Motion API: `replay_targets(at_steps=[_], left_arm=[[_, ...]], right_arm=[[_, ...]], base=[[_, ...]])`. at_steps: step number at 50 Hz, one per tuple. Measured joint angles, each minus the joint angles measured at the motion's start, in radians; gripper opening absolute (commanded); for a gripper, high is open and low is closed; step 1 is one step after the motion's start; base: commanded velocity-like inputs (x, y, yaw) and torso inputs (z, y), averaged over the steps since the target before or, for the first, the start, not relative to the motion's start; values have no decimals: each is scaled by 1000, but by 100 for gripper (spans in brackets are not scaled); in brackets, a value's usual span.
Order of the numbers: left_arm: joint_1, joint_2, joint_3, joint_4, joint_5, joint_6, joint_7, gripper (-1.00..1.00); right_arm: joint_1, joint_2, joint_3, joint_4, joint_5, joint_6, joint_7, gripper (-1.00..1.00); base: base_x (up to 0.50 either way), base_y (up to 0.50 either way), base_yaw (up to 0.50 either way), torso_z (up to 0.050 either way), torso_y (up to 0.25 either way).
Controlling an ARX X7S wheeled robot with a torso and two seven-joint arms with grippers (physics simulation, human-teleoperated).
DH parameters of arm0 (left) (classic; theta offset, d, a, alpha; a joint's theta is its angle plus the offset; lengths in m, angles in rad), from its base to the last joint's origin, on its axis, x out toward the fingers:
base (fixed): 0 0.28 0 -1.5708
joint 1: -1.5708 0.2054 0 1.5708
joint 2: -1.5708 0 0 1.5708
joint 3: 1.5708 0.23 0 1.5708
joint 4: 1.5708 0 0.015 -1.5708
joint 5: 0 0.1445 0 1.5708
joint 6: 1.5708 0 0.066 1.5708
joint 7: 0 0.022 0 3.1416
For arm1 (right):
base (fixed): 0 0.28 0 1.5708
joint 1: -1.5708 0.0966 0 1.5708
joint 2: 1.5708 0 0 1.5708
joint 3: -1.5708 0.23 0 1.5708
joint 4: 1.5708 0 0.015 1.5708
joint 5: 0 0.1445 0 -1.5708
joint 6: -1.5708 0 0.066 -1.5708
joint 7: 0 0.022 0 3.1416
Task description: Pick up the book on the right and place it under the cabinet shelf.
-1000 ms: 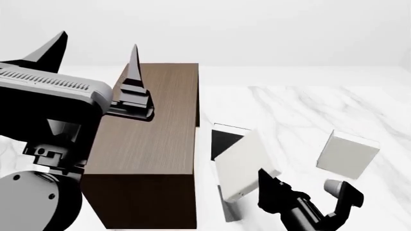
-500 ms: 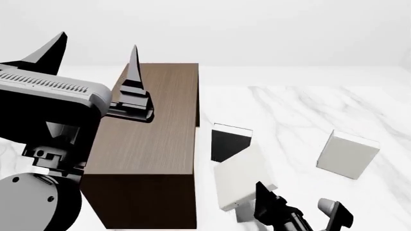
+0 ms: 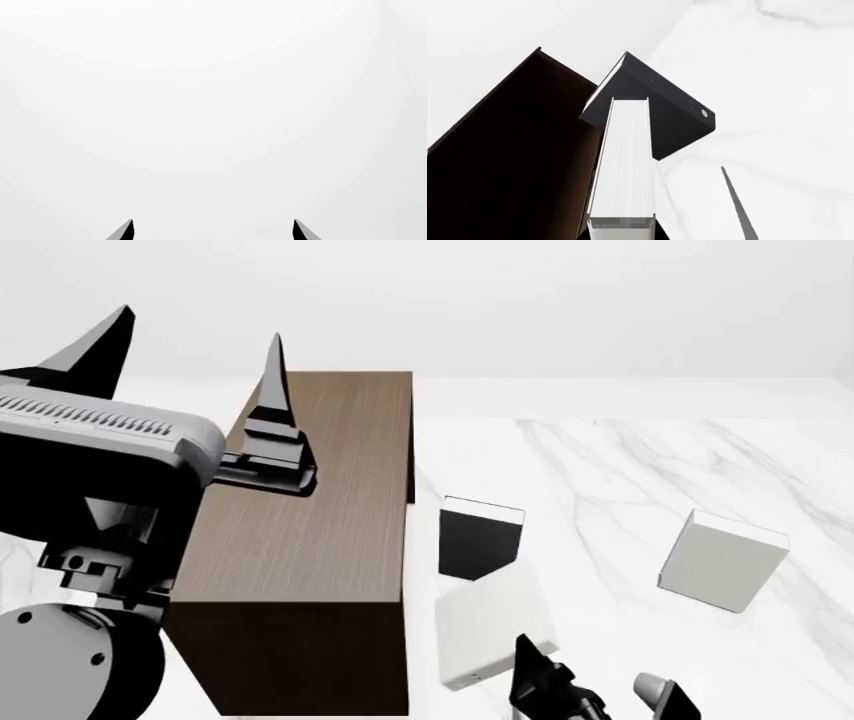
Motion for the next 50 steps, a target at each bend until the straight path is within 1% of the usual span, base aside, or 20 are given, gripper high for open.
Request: replay_targets(at_steps=[14, 30, 50], left_arm=[[15, -7, -6, 3, -6, 22, 2, 100], [26, -11, -1, 3, -10, 53, 8, 100], [23, -17, -4, 16, -25, 68, 2, 100]], right_arm=[[41, -37, -39, 160, -39, -110, -88, -100], [110, -50, -88, 349, -41, -216, -176, -100], [193, -61, -152, 509, -86, -374, -228, -100]], base=[[0, 0, 0, 0, 1], [0, 0, 0, 0, 1], [3, 0, 2, 0, 0]])
